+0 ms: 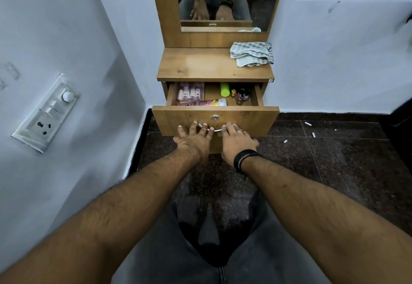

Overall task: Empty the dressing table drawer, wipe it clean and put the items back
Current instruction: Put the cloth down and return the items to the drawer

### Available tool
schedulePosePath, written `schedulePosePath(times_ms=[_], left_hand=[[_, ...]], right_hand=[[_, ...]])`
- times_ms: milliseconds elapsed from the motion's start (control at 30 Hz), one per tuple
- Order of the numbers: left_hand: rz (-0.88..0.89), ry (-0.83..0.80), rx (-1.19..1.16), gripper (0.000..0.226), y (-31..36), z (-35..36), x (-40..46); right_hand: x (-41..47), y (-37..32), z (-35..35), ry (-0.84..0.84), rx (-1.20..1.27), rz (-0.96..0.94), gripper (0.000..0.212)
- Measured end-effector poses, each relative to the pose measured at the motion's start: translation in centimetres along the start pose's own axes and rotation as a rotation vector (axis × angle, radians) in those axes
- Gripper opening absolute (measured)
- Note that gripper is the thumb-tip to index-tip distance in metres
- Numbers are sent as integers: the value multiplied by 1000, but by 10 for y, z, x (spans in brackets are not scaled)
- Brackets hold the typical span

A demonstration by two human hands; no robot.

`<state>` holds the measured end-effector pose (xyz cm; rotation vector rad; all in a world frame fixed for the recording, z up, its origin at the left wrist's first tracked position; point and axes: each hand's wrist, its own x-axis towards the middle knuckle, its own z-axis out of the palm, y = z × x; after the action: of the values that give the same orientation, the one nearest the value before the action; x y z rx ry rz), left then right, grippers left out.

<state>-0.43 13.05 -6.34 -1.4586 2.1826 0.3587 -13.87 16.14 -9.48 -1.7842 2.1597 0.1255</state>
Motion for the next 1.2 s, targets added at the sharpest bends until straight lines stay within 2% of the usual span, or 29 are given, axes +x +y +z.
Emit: schedulePosePath(times_ms=[767,1200], left_hand=[[-21,5,-42,102,-9,-36,57],[-22,42,-61,99,-19,-52,96]], right_hand=[[66,5,-21,-20,33,14,73],[107,5,-29,42,29,9,71]])
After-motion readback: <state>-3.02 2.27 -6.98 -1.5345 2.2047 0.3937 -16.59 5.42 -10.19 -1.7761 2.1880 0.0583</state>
